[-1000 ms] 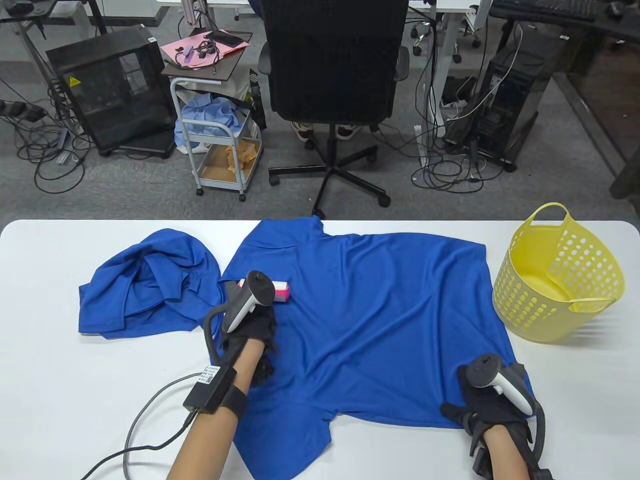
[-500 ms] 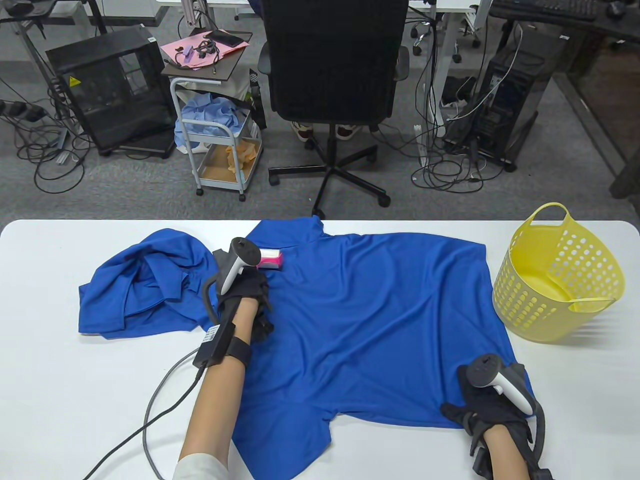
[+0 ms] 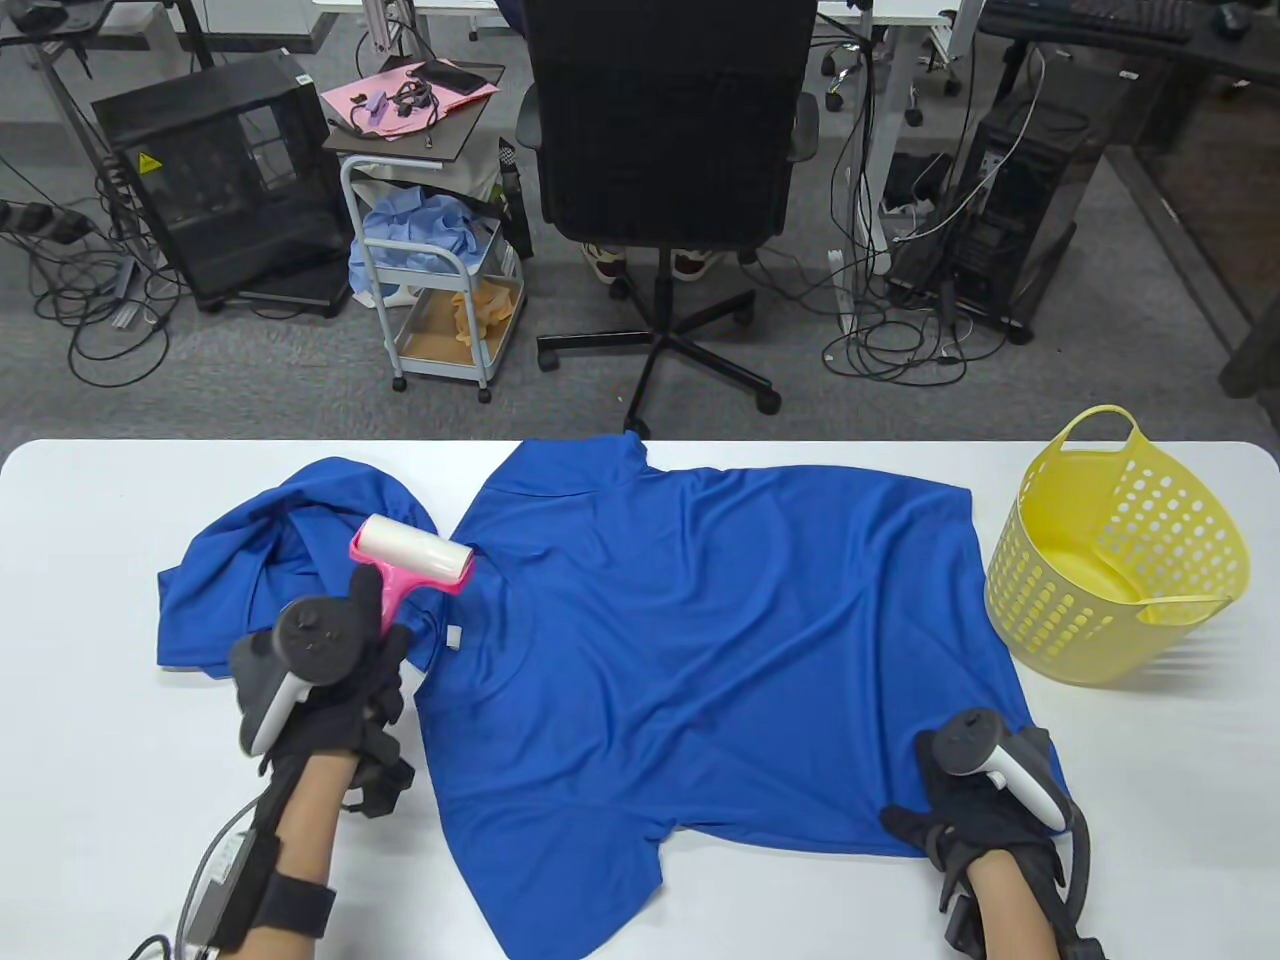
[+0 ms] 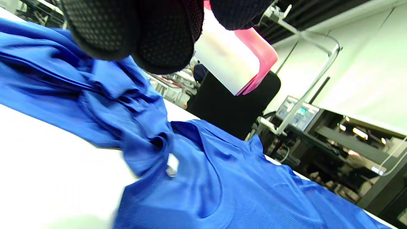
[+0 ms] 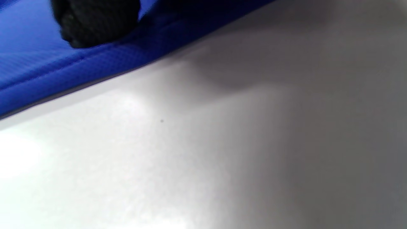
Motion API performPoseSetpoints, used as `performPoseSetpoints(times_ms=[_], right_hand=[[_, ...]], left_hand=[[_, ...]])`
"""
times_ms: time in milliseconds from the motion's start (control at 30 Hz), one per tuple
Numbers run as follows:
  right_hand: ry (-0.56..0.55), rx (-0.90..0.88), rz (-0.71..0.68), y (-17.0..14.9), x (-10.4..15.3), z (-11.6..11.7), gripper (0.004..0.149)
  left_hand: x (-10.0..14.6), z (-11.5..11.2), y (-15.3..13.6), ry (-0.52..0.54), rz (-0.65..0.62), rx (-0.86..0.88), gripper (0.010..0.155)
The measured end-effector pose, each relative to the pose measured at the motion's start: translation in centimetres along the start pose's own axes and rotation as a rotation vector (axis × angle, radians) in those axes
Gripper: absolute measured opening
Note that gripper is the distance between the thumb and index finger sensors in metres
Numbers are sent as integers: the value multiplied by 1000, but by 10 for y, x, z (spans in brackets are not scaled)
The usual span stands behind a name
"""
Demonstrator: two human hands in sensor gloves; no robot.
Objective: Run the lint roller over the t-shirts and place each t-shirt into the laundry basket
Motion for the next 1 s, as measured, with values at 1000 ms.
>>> performPoseSetpoints(times_ms=[1000], right_hand=[[-15, 7, -1, 0, -1, -2, 83]], left_hand=[[88, -31, -134, -80, 484, -184, 64]])
Point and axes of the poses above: the tracker on the back of each hand, its own y axis roughly to the thumb side, its own x axis roughly from the fingertips to the wrist, z = x × y, the point moved 2 cm from there along -x, roughly from the wrist to the fingertips
